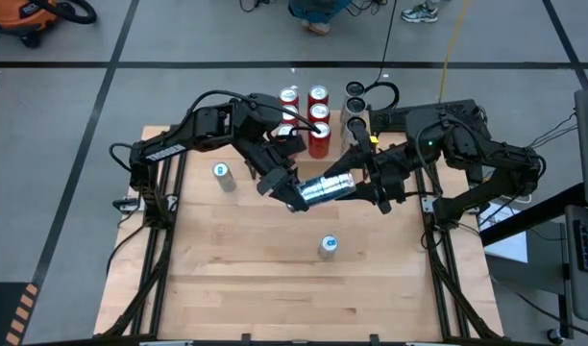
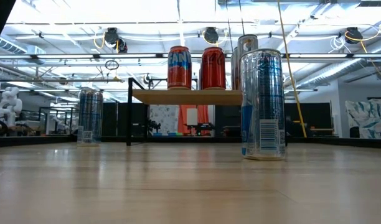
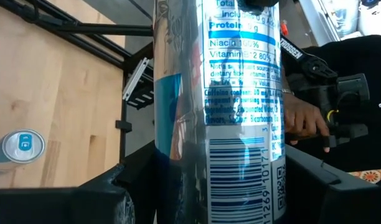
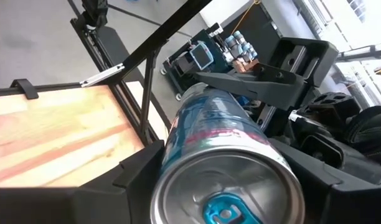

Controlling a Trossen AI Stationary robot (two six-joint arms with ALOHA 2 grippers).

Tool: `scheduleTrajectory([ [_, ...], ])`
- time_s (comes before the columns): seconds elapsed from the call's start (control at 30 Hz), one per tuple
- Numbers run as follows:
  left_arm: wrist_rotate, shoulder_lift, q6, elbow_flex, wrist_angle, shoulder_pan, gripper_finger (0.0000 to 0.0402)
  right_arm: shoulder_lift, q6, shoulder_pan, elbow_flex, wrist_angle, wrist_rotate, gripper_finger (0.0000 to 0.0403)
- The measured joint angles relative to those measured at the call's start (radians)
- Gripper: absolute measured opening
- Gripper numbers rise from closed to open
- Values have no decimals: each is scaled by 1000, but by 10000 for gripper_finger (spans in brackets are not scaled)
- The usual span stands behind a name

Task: Place canned beverage on shelf
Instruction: Put the top right blue soda can on the shelf

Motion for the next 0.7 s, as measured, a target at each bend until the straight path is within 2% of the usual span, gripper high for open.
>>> scheduleTrajectory([
  [0.2,-21,0,4,0,-2,-1,246,-1,0,0,0,-2,-2,212],
  [0.43,-120,-4,-18,2,0,-1,248,-3,19,-1,0,-5,1,214],
  [0.53,-173,-5,-28,2,-4,-1,264,-2,50,-2,0,-11,10,214],
  [0.7,-265,-6,-16,2,-3,-1,313,2,102,-2,-1,-13,14,213],
])
